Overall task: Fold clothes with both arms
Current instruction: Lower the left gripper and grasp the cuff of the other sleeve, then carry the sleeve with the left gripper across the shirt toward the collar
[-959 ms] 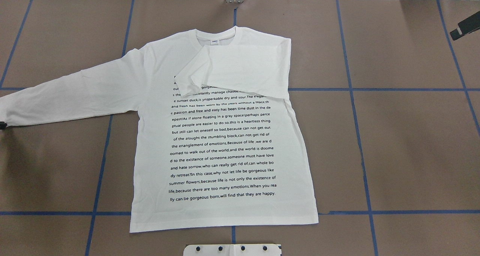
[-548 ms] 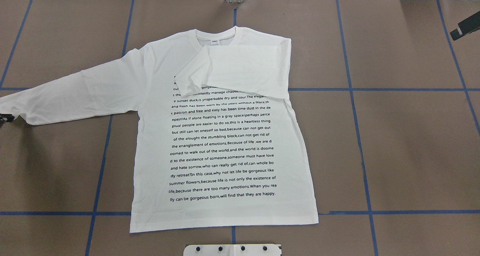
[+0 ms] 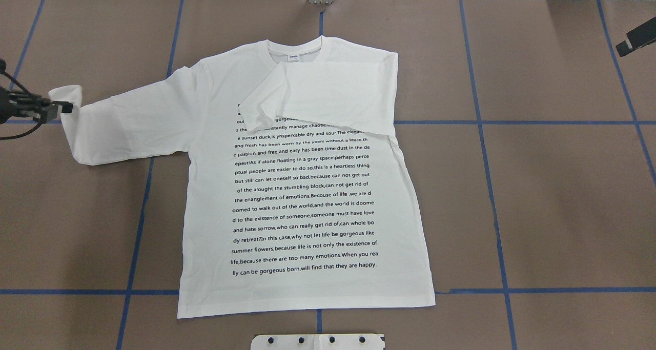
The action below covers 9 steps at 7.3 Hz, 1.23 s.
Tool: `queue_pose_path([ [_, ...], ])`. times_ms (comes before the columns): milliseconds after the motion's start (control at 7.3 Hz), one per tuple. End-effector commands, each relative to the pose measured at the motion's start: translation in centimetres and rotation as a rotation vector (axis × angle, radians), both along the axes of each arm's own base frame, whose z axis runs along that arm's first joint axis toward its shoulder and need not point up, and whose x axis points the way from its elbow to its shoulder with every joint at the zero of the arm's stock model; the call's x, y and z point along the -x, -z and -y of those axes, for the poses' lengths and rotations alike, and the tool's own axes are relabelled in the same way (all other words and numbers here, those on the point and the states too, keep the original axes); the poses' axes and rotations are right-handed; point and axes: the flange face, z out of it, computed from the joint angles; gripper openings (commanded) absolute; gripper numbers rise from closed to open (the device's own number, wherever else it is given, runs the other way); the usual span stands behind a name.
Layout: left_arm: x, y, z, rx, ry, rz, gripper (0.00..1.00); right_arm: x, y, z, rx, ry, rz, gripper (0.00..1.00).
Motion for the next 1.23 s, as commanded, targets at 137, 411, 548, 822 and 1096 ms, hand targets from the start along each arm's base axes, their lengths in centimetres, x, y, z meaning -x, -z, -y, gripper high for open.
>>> queue_pose_path([
  [137,-8.0,15.6,7.0,0.177,0.025,-0.211,0.00,0.0,-0.1,0.0,0.003,-0.003,-0.001,1.00],
  [411,-17.4,28.5,7.8,0.291,0.049,-0.337,0.00,0.1,-0.1,0.0,0.003,-0.002,-0.001,1.00],
  [548,-20.4,34.0,7.5,0.337,0.070,-0.395,0.00,0.1,-0.1,0.0,0.004,-0.001,0.001,1.00],
  [822,-24.9,42.1,5.6,0.399,0.052,-0.447,0.00,0.1,0.1,0.0,0.000,-0.001,0.000,1.00],
  [1096,-31.9,42.6,0.2,0.393,0.045,-0.449,0.00,0.1,0.0,0.1,0.002,-0.001,0.000,1.00],
])
